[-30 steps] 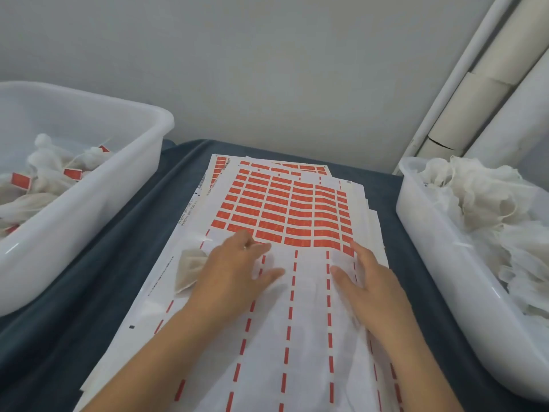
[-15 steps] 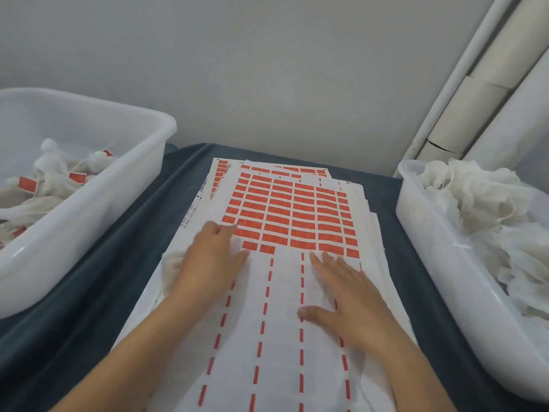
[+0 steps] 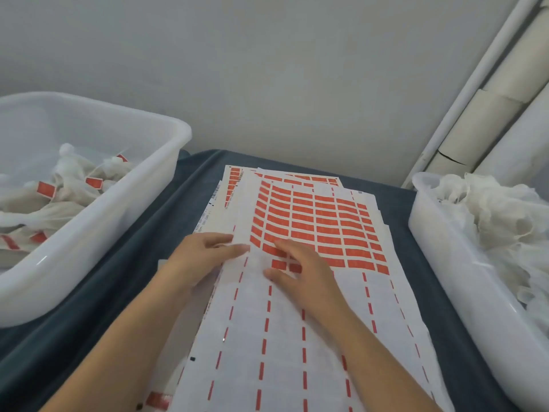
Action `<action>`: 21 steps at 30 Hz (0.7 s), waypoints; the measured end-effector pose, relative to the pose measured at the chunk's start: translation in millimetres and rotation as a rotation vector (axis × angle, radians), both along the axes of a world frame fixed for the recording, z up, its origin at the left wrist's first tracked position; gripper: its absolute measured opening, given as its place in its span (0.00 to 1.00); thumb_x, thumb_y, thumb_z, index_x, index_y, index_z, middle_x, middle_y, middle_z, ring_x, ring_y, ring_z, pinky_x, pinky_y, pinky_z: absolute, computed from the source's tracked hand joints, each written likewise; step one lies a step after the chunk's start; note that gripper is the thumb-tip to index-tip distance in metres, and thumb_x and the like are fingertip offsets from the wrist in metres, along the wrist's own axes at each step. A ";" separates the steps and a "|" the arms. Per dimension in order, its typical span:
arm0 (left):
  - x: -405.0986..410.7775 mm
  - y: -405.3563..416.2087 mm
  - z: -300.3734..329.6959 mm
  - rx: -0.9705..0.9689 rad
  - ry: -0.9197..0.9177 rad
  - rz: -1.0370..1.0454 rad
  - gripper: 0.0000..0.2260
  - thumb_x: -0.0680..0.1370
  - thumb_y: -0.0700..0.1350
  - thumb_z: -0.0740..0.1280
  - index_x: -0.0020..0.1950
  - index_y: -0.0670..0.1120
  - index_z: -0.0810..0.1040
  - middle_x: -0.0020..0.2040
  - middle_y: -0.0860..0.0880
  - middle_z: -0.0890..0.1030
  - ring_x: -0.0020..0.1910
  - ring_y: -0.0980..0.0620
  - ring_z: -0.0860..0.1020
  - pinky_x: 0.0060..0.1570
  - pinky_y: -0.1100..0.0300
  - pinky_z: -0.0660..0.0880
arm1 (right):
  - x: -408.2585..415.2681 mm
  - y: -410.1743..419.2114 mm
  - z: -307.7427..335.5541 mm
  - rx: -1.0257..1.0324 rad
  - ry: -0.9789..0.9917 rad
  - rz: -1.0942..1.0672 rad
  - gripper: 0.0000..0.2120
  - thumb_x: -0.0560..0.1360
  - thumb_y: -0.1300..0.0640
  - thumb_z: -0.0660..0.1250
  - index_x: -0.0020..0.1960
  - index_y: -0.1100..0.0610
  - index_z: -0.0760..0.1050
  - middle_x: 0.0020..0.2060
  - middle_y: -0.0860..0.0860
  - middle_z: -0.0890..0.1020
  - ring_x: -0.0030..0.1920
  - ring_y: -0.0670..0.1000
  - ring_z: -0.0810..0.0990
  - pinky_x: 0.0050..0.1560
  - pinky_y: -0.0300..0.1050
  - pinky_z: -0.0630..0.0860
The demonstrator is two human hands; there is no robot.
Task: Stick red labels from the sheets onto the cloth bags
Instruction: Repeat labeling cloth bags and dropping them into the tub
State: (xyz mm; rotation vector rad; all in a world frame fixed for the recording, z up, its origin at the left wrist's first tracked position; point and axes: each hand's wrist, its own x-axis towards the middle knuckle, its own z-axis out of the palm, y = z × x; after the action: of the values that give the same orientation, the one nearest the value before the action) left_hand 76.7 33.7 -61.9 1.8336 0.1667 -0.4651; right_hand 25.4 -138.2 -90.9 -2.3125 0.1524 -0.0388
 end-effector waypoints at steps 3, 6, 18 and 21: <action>0.9 -1.3 8.8 -0.009 0.109 -0.203 0.10 0.69 0.53 0.73 0.45 0.50 0.79 0.36 0.53 0.84 0.36 0.50 0.84 0.38 0.58 0.80 | -2.2 -7.4 -1.2 0.107 -0.036 -0.006 0.21 0.69 0.43 0.71 0.60 0.36 0.71 0.60 0.34 0.73 0.54 0.34 0.72 0.50 0.28 0.67; 1.5 -10.9 10.0 0.048 0.104 -0.314 0.09 0.70 0.54 0.72 0.45 0.53 0.76 0.37 0.55 0.84 0.38 0.51 0.83 0.36 0.61 0.78 | -5.4 -18.3 2.2 0.096 -0.057 0.030 0.17 0.69 0.46 0.72 0.53 0.33 0.71 0.53 0.28 0.72 0.51 0.30 0.71 0.46 0.23 0.65; -8.4 -8.0 19.6 -0.469 0.426 -0.250 0.03 0.66 0.41 0.70 0.39 0.46 0.81 0.39 0.39 0.84 0.33 0.39 0.83 0.24 0.53 0.77 | -11.9 -29.3 13.9 0.132 -0.216 -0.008 0.19 0.60 0.34 0.67 0.51 0.32 0.70 0.52 0.24 0.70 0.53 0.28 0.71 0.46 0.21 0.65; -8.9 -11.3 20.8 -0.435 0.384 -0.259 0.06 0.75 0.40 0.64 0.41 0.44 0.80 0.32 0.40 0.83 0.27 0.42 0.81 0.19 0.58 0.74 | -12.8 -27.1 14.3 0.126 -0.253 -0.002 0.14 0.61 0.36 0.66 0.46 0.31 0.71 0.49 0.23 0.70 0.50 0.25 0.70 0.45 0.18 0.64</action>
State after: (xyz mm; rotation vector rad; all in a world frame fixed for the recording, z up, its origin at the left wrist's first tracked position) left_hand 67.7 22.4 -41.1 1.3302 0.0789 -0.9580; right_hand 12.6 -165.3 -76.6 -2.1597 0.0273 -0.3120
